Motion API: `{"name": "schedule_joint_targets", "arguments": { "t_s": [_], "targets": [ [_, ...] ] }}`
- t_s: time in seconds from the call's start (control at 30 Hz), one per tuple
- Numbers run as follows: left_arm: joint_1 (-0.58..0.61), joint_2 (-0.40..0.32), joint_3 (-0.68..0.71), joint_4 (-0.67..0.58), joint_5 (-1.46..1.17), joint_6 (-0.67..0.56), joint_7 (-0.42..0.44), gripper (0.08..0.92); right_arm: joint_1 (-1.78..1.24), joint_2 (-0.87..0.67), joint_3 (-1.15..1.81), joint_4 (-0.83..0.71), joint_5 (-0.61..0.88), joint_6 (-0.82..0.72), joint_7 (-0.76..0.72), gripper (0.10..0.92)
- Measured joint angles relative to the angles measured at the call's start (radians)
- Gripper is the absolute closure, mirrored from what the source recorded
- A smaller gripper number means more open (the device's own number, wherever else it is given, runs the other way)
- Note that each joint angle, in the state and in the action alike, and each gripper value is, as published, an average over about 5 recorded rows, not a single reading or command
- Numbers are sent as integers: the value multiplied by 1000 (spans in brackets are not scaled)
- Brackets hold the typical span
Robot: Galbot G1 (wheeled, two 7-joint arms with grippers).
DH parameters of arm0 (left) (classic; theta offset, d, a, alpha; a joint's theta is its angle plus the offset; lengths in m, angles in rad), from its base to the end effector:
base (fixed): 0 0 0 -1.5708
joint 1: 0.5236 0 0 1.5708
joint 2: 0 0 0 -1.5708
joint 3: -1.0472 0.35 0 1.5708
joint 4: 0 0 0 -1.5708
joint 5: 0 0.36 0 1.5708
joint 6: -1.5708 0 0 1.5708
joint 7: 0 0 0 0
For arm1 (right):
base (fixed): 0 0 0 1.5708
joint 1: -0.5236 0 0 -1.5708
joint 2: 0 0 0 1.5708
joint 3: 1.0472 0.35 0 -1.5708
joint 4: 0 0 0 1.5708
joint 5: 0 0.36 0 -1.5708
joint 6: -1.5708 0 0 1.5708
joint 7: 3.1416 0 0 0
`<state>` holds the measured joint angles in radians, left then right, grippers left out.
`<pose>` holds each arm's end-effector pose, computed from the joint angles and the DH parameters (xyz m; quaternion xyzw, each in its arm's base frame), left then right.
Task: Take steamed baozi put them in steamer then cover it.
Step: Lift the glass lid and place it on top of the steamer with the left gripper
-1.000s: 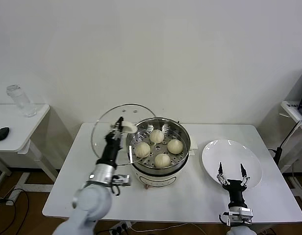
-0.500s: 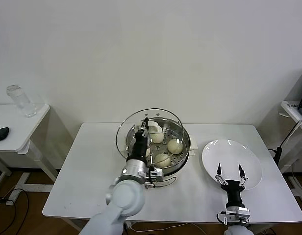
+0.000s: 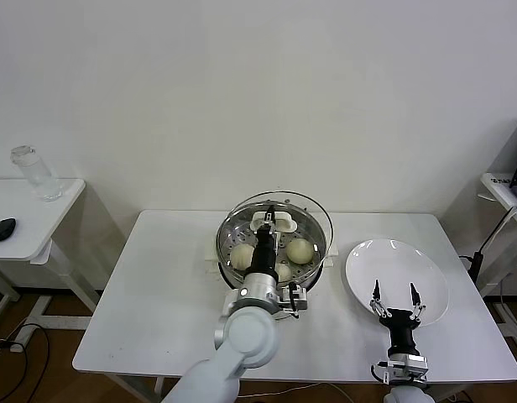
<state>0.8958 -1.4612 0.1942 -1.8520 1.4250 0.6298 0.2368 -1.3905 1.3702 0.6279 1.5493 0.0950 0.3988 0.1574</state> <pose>0.2988 -0.1988 -0.2311 0.0385 0.7572 0.6488 0.0651 0.2216 -0.1080 -0.4436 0.1089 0.9914 -0.0657 0.0300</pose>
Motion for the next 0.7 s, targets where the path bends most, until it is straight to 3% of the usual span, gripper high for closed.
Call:
{"name": "schedule_joint_targets", "arguments": {
  "t_s": [0.7],
  "targets": [
    [-23, -36, 13, 128, 76, -7, 3, 811, 6, 1, 2, -3, -1, 2, -1, 203]
  ]
}}
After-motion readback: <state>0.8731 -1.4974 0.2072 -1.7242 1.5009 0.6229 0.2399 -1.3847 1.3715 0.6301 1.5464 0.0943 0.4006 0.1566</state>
